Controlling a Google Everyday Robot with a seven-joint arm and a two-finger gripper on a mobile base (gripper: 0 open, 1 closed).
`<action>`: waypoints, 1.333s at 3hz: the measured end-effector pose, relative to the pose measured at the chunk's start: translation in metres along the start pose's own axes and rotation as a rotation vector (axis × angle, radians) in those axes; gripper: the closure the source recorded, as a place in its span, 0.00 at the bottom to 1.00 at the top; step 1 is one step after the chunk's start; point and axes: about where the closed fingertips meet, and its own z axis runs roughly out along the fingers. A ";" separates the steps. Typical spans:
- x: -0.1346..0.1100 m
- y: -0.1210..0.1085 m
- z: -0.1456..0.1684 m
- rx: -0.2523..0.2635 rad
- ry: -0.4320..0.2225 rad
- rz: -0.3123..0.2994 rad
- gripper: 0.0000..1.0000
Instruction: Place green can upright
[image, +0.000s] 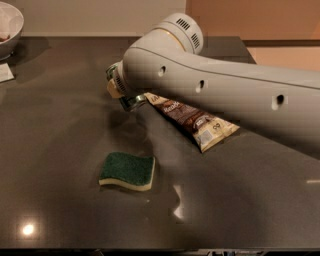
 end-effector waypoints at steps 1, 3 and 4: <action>0.003 0.001 0.001 -0.055 -0.109 -0.024 1.00; -0.056 0.020 -0.003 -0.169 -0.456 -0.040 1.00; -0.064 0.011 -0.006 -0.180 -0.545 -0.078 1.00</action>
Offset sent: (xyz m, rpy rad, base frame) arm 0.0052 0.0345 0.0731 0.3853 -0.4757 0.3619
